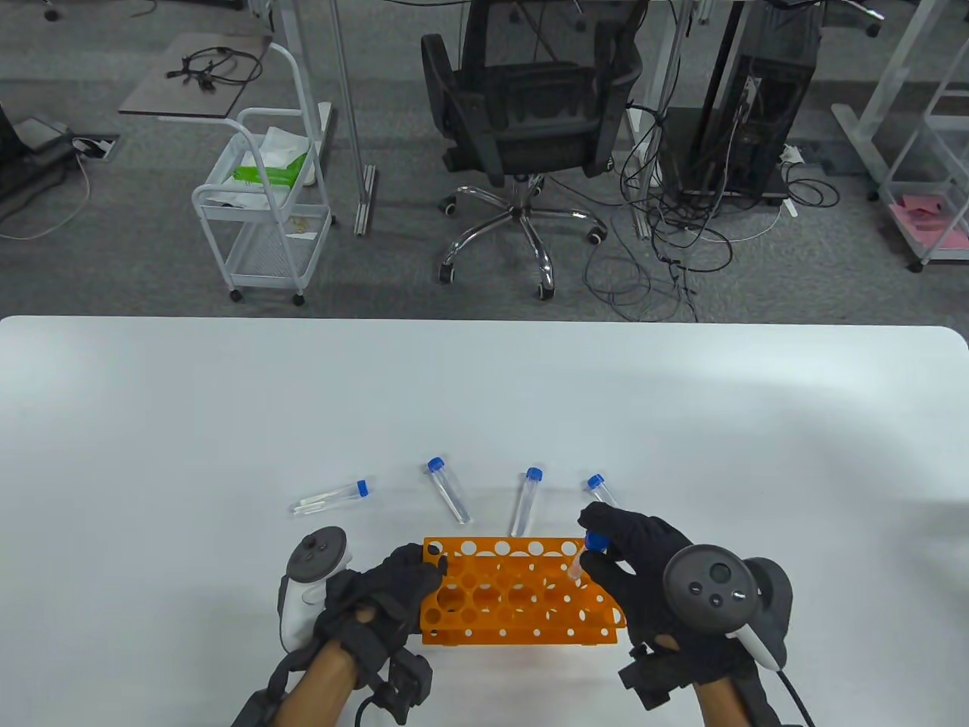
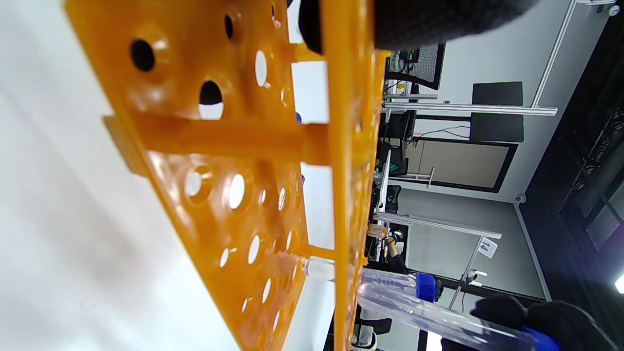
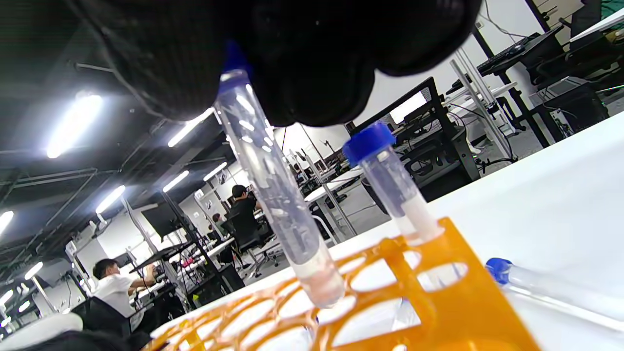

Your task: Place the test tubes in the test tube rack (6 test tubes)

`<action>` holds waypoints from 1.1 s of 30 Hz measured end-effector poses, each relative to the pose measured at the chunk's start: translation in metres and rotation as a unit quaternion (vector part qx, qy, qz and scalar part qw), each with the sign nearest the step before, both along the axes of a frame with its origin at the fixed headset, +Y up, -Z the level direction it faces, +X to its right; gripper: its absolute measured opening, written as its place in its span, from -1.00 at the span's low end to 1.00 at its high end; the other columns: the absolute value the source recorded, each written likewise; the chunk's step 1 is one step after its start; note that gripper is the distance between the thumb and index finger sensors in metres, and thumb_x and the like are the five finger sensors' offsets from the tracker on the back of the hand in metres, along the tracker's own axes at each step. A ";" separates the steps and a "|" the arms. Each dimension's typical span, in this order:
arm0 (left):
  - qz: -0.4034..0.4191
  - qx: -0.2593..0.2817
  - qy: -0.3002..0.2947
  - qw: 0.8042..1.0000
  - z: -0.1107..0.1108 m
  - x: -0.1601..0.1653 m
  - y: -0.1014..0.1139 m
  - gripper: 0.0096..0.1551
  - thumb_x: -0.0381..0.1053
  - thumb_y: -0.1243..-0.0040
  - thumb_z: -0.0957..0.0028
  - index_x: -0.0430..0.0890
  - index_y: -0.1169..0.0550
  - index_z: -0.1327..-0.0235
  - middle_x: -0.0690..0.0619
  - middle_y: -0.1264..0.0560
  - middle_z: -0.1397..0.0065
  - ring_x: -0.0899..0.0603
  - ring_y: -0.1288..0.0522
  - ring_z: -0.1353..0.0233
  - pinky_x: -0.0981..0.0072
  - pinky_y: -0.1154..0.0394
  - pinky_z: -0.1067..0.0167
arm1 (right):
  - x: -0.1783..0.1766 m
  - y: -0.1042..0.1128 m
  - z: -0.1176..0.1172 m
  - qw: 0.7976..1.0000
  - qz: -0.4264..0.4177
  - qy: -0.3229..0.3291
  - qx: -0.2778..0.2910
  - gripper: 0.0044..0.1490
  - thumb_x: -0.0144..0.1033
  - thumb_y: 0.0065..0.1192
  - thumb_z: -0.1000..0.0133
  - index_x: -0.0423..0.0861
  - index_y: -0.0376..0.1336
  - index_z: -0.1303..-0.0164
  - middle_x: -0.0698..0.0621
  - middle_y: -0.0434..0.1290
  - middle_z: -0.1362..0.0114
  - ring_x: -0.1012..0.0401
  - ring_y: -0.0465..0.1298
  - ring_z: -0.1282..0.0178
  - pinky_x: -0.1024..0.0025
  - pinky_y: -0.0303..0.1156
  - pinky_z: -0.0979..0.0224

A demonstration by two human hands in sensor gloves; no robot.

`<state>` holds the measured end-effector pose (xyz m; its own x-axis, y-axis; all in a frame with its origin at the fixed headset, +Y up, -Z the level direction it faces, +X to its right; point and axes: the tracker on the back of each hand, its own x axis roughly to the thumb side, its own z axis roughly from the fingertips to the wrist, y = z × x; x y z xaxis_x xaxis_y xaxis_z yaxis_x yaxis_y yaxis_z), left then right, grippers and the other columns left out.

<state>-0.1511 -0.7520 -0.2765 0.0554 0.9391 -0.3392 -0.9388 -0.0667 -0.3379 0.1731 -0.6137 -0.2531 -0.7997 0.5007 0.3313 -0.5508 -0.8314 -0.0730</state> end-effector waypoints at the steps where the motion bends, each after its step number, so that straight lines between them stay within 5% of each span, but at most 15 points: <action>1: 0.000 0.000 0.000 1.000 0.000 0.000 0.000 -0.48 0.04 -0.07 0.01 -0.18 -0.35 -0.14 -0.32 0.06 -0.59 -0.47 -0.44 -0.32 -0.12 -0.60 -0.11 | -0.002 -0.001 0.000 1.000 0.001 0.001 -0.003 -0.28 0.00 0.42 0.01 0.17 0.23 -0.38 0.08 0.50 -0.42 0.15 0.62 -0.20 0.15 0.54 -0.22; 33: 0.009 0.005 0.006 1.000 0.000 -0.004 0.003 -0.47 0.04 -0.07 0.00 -0.18 -0.34 -0.15 -0.32 0.06 -0.59 -0.46 -0.45 -0.32 -0.11 -0.61 -0.11 | -0.014 -0.017 -0.008 0.996 0.081 0.015 -0.046 -0.28 -0.02 0.43 0.01 0.18 0.24 -0.38 0.09 0.48 -0.44 0.14 0.60 -0.24 0.13 0.53 -0.24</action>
